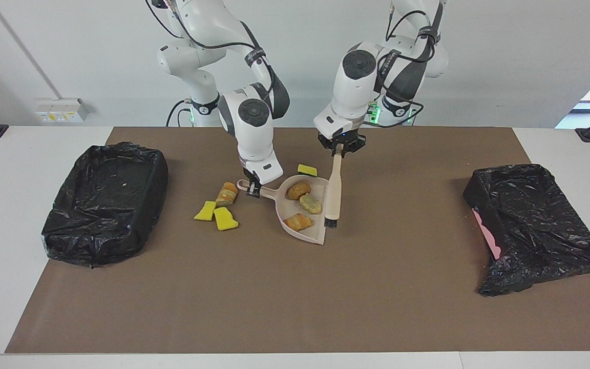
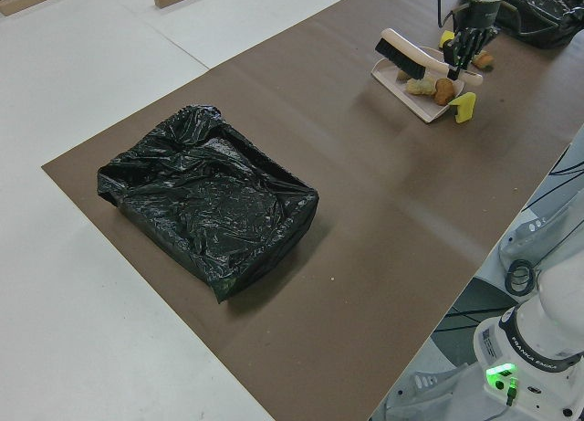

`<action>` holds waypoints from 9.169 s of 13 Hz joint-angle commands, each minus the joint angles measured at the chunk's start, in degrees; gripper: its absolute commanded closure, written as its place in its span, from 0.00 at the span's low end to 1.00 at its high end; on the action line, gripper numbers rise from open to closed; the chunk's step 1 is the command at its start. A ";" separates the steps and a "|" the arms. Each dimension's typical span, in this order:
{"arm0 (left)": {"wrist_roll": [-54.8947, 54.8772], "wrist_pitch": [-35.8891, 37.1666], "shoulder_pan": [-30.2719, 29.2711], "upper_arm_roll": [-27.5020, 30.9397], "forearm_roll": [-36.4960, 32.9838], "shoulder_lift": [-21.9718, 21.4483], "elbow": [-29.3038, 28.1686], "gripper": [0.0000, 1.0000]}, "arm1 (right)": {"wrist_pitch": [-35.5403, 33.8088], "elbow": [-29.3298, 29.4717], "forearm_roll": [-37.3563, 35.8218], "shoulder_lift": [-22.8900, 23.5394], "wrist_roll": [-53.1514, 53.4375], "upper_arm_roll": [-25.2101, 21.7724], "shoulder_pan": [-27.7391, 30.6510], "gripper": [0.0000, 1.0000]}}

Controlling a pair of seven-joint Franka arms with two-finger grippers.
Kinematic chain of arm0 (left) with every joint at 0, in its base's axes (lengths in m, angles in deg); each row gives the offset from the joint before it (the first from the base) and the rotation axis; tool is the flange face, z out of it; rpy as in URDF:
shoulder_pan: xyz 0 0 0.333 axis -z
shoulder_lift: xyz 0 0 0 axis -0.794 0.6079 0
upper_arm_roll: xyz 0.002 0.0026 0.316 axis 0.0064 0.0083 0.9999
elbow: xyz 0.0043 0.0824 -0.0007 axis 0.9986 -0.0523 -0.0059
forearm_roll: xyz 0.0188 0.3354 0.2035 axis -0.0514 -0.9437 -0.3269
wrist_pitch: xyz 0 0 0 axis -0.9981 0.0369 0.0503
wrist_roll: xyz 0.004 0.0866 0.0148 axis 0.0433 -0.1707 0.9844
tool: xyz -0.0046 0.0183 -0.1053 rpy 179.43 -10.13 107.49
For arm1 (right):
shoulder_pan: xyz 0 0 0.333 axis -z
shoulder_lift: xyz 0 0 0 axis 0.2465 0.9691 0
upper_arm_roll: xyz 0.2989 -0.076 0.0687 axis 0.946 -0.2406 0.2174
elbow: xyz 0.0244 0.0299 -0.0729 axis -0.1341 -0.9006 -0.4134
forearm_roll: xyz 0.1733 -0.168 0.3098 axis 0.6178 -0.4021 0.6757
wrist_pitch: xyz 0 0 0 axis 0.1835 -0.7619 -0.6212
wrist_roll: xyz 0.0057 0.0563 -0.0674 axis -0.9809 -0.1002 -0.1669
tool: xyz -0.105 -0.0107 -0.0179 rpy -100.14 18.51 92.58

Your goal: Sweep and dump trash in bin

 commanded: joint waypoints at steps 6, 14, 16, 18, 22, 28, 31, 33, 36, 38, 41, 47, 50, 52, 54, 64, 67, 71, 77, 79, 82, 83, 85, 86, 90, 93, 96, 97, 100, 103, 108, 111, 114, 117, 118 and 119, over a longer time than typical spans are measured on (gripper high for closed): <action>28.95 2.84 3.58 -0.87 3.44 -8.60 -9.65 1.00 | -0.12 0.86 0.34 -0.50 -12.47 -0.02 4.57 1.00; 52.88 -15.17 14.82 -0.87 12.48 -6.68 -19.94 1.00 | -5.77 -1.84 -2.02 -6.38 -25.08 -0.37 10.75 1.00; 54.23 -20.45 17.64 -0.87 14.26 -6.32 -21.09 1.00 | -1.30 -9.03 -3.08 -10.15 -22.70 -0.37 9.51 1.00; 53.44 -23.97 18.53 -0.87 15.31 -5.89 -21.01 1.00 | 3.80 -15.63 -3.35 -13.58 -22.61 -0.29 9.33 1.00; 49.41 -28.63 19.93 -0.96 15.49 -5.10 -20.31 1.00 | 7.07 -18.30 -3.43 -14.31 -20.07 -0.20 7.76 1.00; 40.44 -32.24 22.39 -1.22 17.96 -1.93 -15.04 1.00 | 7.60 -18.21 -3.35 -13.95 -18.74 -0.20 7.92 1.00; 40.43 -32.86 22.40 -1.75 19.97 1.06 -9.33 1.00 | 7.60 -18.21 -3.35 -13.95 -18.74 -0.20 8.01 1.00; 40.43 -33.22 21.52 -1.75 20.06 0.54 -8.18 1.00 | 7.60 -18.21 -3.35 -13.95 -18.74 -0.20 8.10 1.00; 40.78 -31.73 20.11 -1.92 20.33 -0.26 -7.29 1.00 | 7.60 -18.21 -3.35 -13.86 -18.74 -0.20 8.10 1.00; 40.60 -26.91 20.64 -2.01 20.33 -1.31 -7.21 1.00 | 7.69 -18.21 -3.35 -13.86 -18.74 -0.20 8.10 1.00; 40.87 -23.40 20.73 -2.19 20.33 -2.10 -7.29 1.00 | 7.69 -18.03 -3.35 -13.69 -18.74 -0.20 8.19 1.00; 40.08 -6.06 19.67 -1.57 12.97 -6.57 -9.48 1.00 | 6.99 -17.33 -3.17 -13.42 -17.95 -0.20 9.67 1.00; 36.57 -6.94 21.07 -2.45 10.57 -11.84 -17.03 1.00 | 5.24 -15.67 -2.13 -14.82 -18.39 -0.20 12.48 1.00; 36.74 -7.98 23.53 -3.33 10.48 -12.47 -20.11 1.00 | 3.04 -13.65 0.94 -16.75 -18.39 -0.20 13.81 1.00; 37.09 -13.41 27.74 -3.77 10.57 -13.53 -24.24 1.00 | 0.06 -12.15 3.41 -20.43 -18.48 -0.55 15.56 1.00; 39.46 -22.75 30.31 -5.18 10.57 -11.08 -29.00 1.00 | -14.45 -2.83 0.62 -29.07 -31.13 -10.66 36.12 1.00; 39.37 -24.08 29.87 -5.18 10.57 -8.87 -28.92 1.00 | -13.23 -2.83 -12.72 -28.63 -31.92 -10.83 39.99 1.00; 38.50 -24.51 29.52 -5.09 10.57 -8.26 -28.57 0.49 | -4.73 -3.27 -15.55 -24.77 -37.63 -10.83 47.03 1.00; 27.34 -22.42 17.50 -4.83 6.56 -5.19 -20.51 0.00 | -4.62 -4.06 -26.02 -24.94 -50.52 -10.57 45.98 1.00; 26.98 -16.64 12.14 -4.74 -1.34 -0.98 -11.91 0.00 | -2.78 -4.15 -26.29 -24.85 -53.01 -10.57 46.16 1.00; 19.89 -14.58 4.14 -4.48 -9.10 1.50 -5.28 0.00 | 0.56 -4.32 -27.86 -24.50 -53.19 -10.48 45.98 1.00; 18.03 -14.50 1.42 -4.39 -10.07 1.33 -3.97 0.00 | 1.88 -4.32 -28.48 -24.41 -53.28 -10.48 45.98 1.00; 13.47 -14.32 -4.12 -4.39 -10.08 0.45 -1.07 0.00 | 3.90 -4.67 -29.36 -24.32 -53.19 -10.48 45.89 1.00; 10.23 -13.19 -7.10 -4.30 -10.08 -0.16 -0.01 0.00 | 4.08 -4.59 -29.71 -24.24 -53.19 -10.48 45.89 1.00; -0.06 -7.04 -14.15 -4.03 -10.08 -3.76 2.99 0.00 | 4.61 -4.59 -32.08 -24.24 -53.02 -10.57 46.68 1.00; -6.49 -6.32 -19.25 -3.86 -9.99 -6.66 3.25 0.00 | 4.18 -4.85 -41.19 -24.06 -48.55 -9.35 45.02 1.00; -16.12 3.48 -23.64 -2.37 -8.94 -8.78 8.23 0.00 | 4.00 -5.29 -43.69 -24.15 -48.18 -9.08 43.35 1.00; -20.44 7.18 -24.96 -1.49 -6.33 -8.70 11.13 0.00 | 4.17 -5.29 -45.08 -24.06 -48.27 -9.08 42.91 1.00; -25.05 10.64 -27.26 -0.08 -3.93 -8.43 13.53 0.00 | 4.70 -5.03 -49.83 -23.88 -48.01 -9.08 41.59 1.00; -25.14 16.07 -30.50 0.27 -1.74 -5.28 20.37 0.00 | 3.74 -4.24 -50.55 -25.02 -50.19 -8.99 41.50 1.00; -27.86 20.66 -33.24 0.45 -0.68 -2.02 26.54 0.00 | -3.99 -0.47 -40.75 -30.03 -50.82 -6.80 41.32 1.00; -28.48 21.19 -34.20 0.54 -0.77 -2.36 27.69 0.00 | -11.28 2.70 -33.86 -30.04 -44.18 -3.55 41.32 1.00; -29.35 21.19 -34.12 0.36 -0.94 -2.98 27.60 0.00 | -15.24 2.71 -29.47 -30.12 -30.22 2.42 41.32 1.00; -29.71 21.19 -34.12 0.18 -0.77 -3.77 26.63 0.00 | -19.55 2.62 -22.27 -29.77 -9.94 10.32 41.32 1.00; -29.80 21.19 -34.03 0.18 -0.85 -3.77 26.63 0.00 | -19.56 2.27 -19.72 -29.08 -3.25 12.17 41.24 1.00; -30.23 21.28 -34.03 0.18 -0.94 -3.60 26.81 0.00 | -19.56 2.53 -17.09 -27.59 1.86 14.80 41.24 1.00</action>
